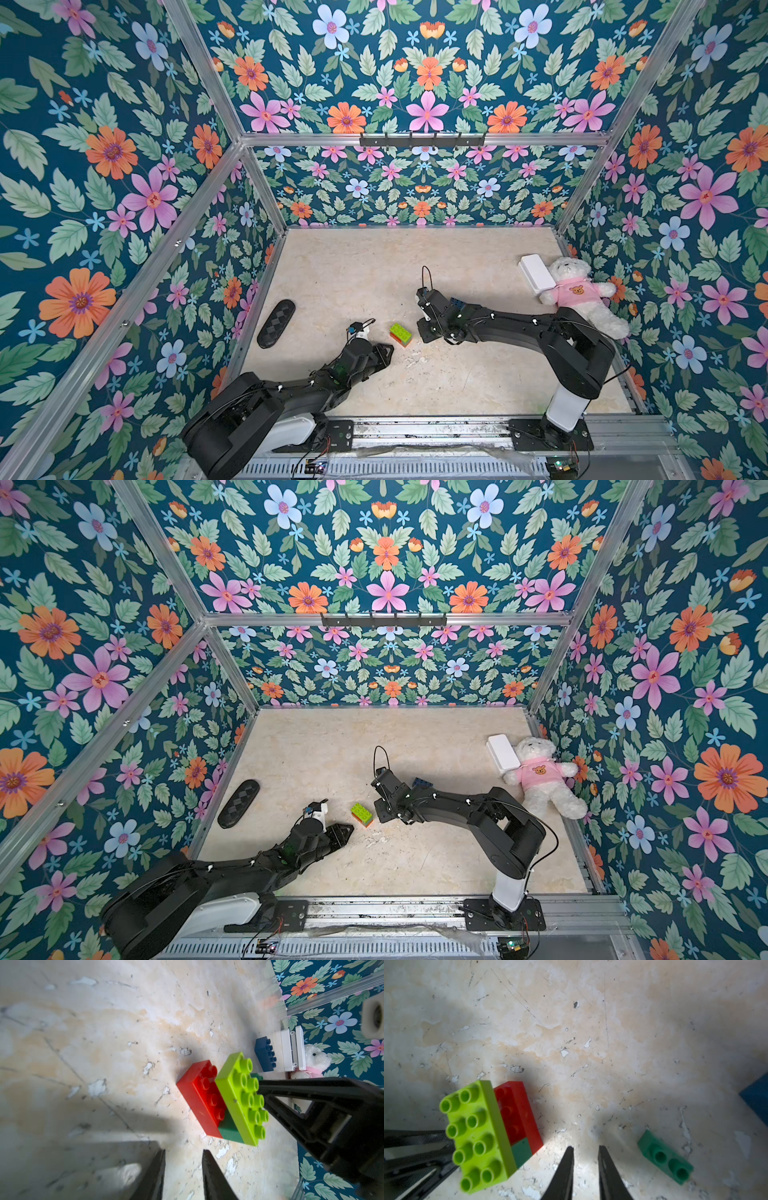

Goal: Assemble the number 5 with lego
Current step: Adjust the lego brick at the center of the board.

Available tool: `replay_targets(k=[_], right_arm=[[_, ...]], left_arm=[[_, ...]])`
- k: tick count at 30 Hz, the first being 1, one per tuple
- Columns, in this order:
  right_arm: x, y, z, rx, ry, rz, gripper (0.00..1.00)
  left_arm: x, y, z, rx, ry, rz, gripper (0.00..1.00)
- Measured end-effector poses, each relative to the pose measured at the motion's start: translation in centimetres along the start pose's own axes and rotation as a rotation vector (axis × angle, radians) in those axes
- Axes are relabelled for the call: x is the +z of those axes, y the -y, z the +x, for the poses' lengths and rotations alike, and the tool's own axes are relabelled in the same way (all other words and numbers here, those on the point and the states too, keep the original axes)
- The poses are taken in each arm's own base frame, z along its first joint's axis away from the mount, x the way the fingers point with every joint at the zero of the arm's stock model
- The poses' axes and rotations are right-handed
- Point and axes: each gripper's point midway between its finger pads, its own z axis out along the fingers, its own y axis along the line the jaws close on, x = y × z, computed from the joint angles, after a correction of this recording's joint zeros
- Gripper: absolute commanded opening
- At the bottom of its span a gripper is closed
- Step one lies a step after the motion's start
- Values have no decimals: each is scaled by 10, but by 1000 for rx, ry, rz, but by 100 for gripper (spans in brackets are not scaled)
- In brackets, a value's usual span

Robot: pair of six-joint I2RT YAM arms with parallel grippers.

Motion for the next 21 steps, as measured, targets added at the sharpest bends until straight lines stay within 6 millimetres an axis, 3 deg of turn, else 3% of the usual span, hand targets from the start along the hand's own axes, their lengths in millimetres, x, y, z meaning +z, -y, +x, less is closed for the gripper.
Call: replay_targets(k=[21], right_arm=[[11,0,11,59,16,-35,24]], left_arm=[[53,21,-38,33,34,29,31]])
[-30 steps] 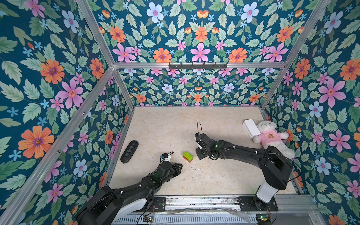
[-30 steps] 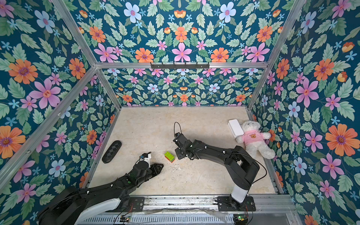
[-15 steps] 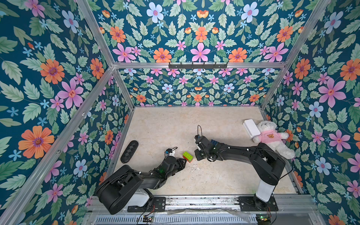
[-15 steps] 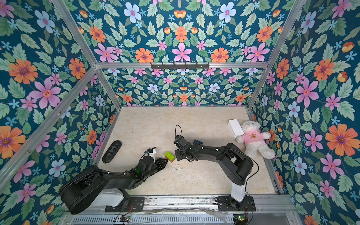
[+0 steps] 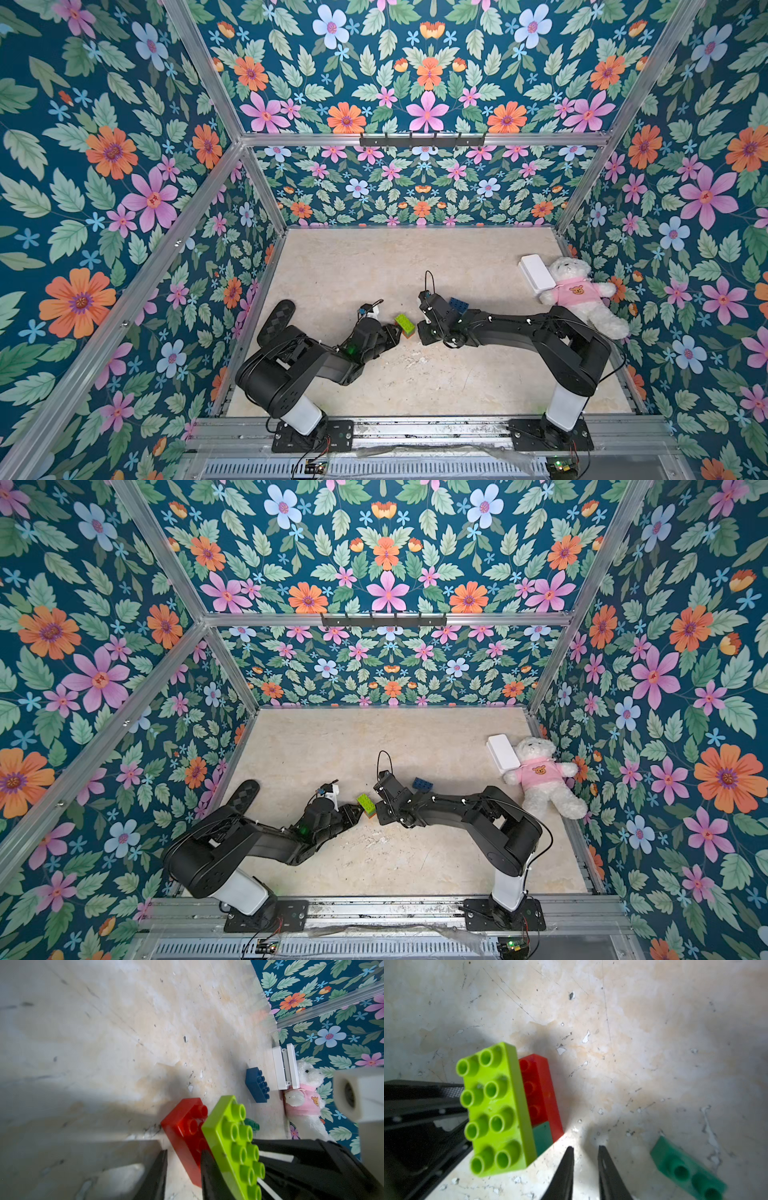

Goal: Assemble the number 5 with lego
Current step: Adjust the lego brick at the center of the board.

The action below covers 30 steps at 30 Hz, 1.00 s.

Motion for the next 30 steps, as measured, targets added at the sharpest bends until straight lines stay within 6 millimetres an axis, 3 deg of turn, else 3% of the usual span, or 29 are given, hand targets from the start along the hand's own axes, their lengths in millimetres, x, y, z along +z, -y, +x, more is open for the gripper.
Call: replay_targets(k=[10,17,23,30], right_arm=[[-3,10,-12,44,48,11,25],[1,11,-25,67,80,12,24],[11,9,-20,80,60,-11,24],[12,-13,-15,53,51,-75,24]], left_arm=[[5,-1,-6,15,-3,-1,30],[-18,-13,-2,13,5,-38,32],[-39,-25,1,17,12,-88,34],[-52,-35,2,32,24,-135,34]])
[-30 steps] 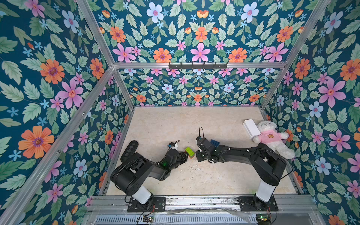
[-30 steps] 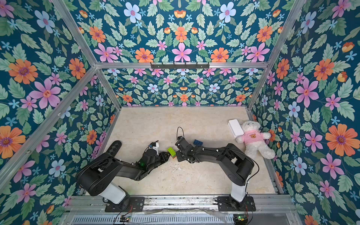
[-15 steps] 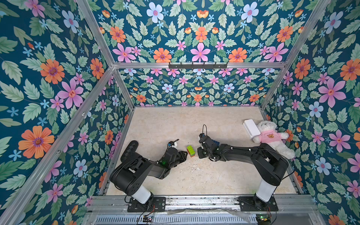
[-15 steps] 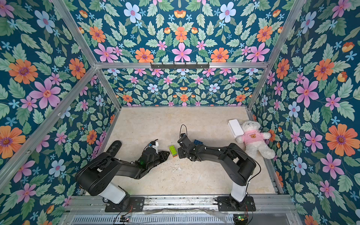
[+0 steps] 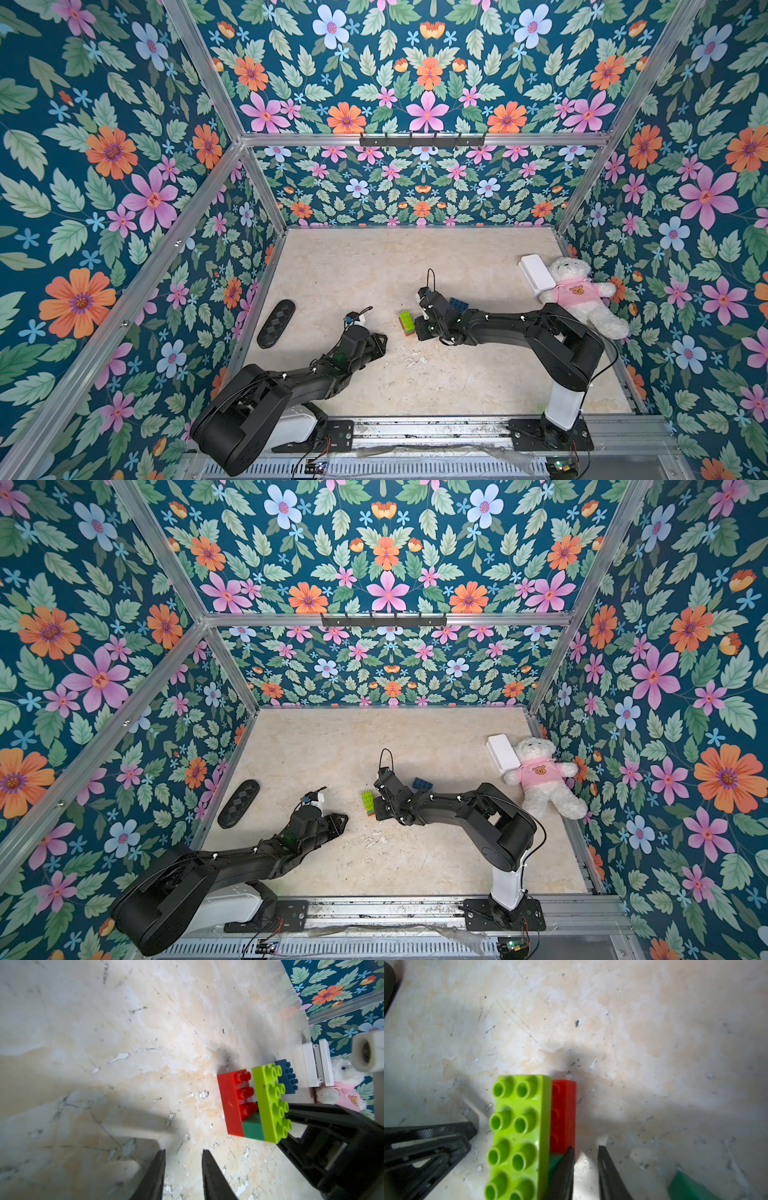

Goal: Assemble the number 5 with lego
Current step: Adjust the lego brick at the center of the board.

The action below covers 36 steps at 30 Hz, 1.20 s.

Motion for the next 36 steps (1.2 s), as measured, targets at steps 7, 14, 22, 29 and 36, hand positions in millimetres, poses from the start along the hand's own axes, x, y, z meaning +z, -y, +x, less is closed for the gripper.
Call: replay_targets(k=[7,14,22,29,36], right_arm=[[6,-24,9,-30,-17,-36,24],[11,-44,15,-24,-20,-75,24],[12,-50,9,-11,4,-97,24],[-6,-54,10,-10,16,-119,26],[-48,-44,9,-23,52,-92,33]], left_arm=[[-4,-4,1,-1,8,-4,34],[-15,-12,-1,-7,19,-37,35],[-33,-12,-12,-7,66,-42,38],[-35,-9,-13,6,59,-41,47],[-33,5,-15,9,38,3,54]])
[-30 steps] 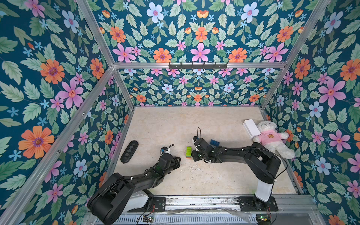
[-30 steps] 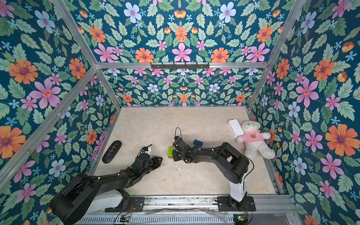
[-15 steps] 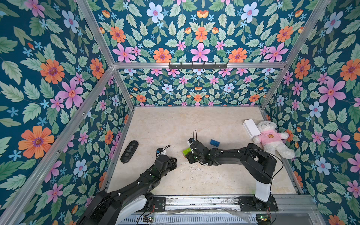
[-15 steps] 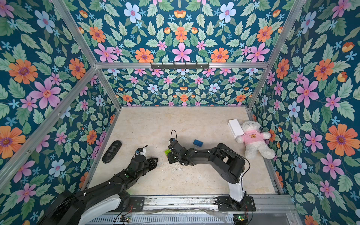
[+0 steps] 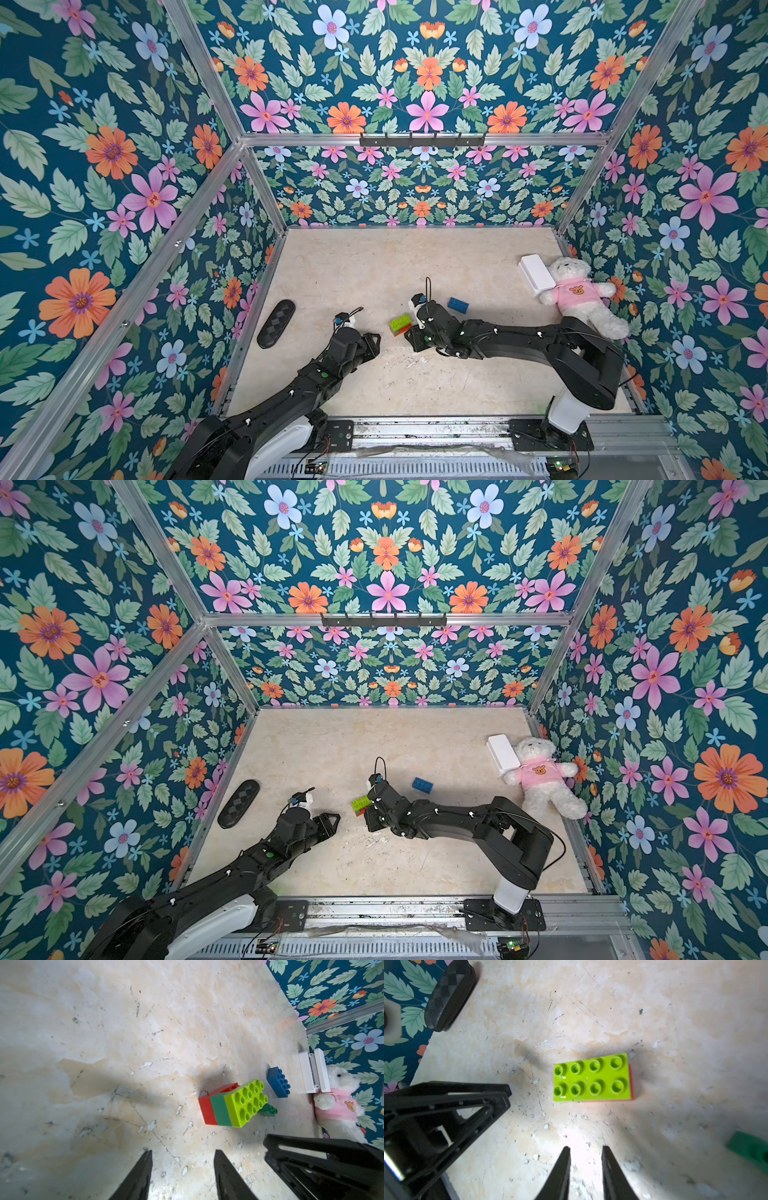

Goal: Assemble the number 5 with lego
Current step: Adjust the lego brick at the center of the board, then pick up the lego brick from the center of the board.

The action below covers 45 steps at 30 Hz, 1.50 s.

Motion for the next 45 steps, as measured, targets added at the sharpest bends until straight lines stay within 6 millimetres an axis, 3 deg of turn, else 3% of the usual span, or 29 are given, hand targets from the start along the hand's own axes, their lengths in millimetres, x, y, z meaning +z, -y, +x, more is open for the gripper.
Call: replay_targets(k=[4,10,15,21,27,36,41,45], right_arm=[[-23,9,-12,12,43,37,39],[-39,45,-16,113,49,157,47],[-42,79,-12,220,33,261,52],[-34,100,-3,261,-6,327,50],[-31,119,-11,221,-14,335,52],[-15,111,-29,55,-66,227,51],[3,110,-23,8,-123,201,47],[6,108,-18,0,-147,188,47]], left_arm=[[4,10,0,-1,-17,32,54],[9,15,2,-5,-35,55,55],[11,20,1,-18,-39,75,55],[10,19,2,-22,-38,82,54],[8,16,5,-26,-37,83,54],[8,9,10,-30,-43,71,54],[8,8,10,-30,-46,66,54],[8,8,10,-30,-45,66,54]])
